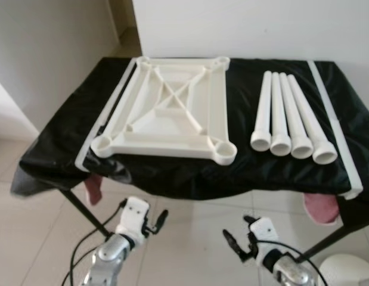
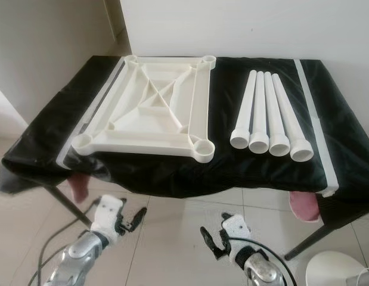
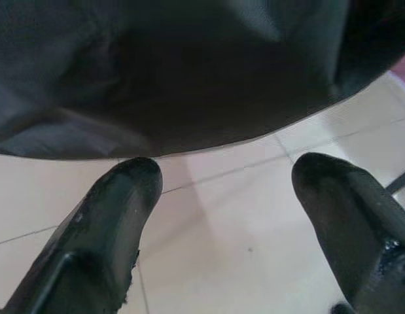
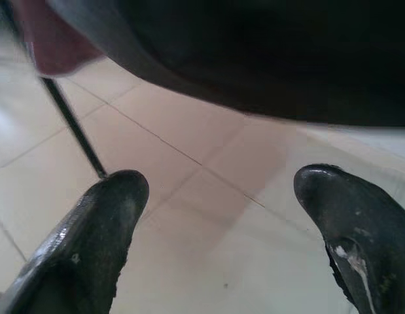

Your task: Building children table

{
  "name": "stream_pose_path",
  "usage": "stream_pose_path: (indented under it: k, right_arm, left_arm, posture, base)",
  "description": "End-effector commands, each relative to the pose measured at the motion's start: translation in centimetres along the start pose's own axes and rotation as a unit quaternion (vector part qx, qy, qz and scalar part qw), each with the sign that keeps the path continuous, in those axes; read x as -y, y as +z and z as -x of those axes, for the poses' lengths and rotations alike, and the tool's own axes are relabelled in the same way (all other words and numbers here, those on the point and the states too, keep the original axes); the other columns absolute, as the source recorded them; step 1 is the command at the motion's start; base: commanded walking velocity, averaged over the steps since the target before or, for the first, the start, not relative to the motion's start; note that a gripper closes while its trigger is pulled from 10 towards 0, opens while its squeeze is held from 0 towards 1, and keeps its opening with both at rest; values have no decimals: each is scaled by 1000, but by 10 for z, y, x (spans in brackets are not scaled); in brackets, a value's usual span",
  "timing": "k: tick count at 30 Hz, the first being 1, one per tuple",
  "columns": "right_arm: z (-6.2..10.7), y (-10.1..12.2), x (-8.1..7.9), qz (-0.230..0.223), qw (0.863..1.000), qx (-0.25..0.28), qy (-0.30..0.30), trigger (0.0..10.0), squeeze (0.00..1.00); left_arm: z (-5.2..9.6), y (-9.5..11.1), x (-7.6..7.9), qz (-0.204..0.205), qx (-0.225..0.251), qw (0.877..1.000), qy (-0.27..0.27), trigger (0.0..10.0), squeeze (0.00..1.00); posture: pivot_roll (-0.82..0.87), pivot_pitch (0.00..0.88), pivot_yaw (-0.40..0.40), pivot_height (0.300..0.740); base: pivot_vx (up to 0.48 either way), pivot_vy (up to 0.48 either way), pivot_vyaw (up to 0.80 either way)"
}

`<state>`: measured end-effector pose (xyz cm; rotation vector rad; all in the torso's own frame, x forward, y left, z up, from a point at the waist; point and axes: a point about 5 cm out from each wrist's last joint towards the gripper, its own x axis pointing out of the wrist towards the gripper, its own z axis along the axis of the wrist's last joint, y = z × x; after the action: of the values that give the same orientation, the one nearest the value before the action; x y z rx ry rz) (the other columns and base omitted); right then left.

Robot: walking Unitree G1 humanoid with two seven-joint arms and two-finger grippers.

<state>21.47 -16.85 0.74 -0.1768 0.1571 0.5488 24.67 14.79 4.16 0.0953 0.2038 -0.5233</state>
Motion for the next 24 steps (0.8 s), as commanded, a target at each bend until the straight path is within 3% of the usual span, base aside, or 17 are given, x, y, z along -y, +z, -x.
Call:
stream_pose_path:
  k: [1, 4, 8, 9, 14, 16, 22, 24]
  right_arm:
    - [2, 6, 1, 8, 1000, 7, 11, 10000, 0]
    - [5, 33, 7, 29, 998, 50, 26, 10000, 0]
    - [5, 42, 8, 29, 997, 66, 32, 10000, 0]
    - [6, 67, 10, 29, 993, 101, 47, 10000, 0]
    - [6, 98, 14, 27, 988, 141, 52, 10000, 0]
    - [3, 111, 19, 14, 986, 161, 27, 10000, 0]
    - [1, 120, 24, -2, 984, 177, 2, 10000, 0]
    - [-11, 127, 34, -5, 979, 193, -71, 10000, 0]
  left_arm:
    - [9, 9, 22, 5, 7, 971, -238, 10000, 0]
    - [19, 34, 24, 4, 27, 963, -268, 10000, 0]
    - [21, 44, 25, 7, 36, 962, -271, 10000, 0]
    - [23, 64, 22, 11, 59, 961, -271, 10000, 0]
    - [28, 89, 14, 20, 84, 962, -260, 10000, 0]
    - [26, 98, 7, 29, 95, 965, -242, 10000, 0]
    - [24, 102, 2, 33, 96, 969, -225, 10000, 0]
    - [11, 102, -13, 31, 99, 984, -144, 10000, 0]
  posture:
    - [39, 0, 46, 740]
    - [36, 0, 47, 740]
    - [34, 0, 48, 740]
    - [28, 0, 51, 740]
    - [28, 0, 52, 740]
    - [29, 0, 53, 740]
    - [32, 0, 50, 740]
    - [32, 0, 48, 740]
  base:
    - [0, 0, 0]
    - [0, 0, 0]
    - [0, 0, 0]
    - [0, 0, 0]
    - [0, 0, 0]
    - [0, 0, 0]
    - [0, 0, 0]
    - [0, 0, 0]
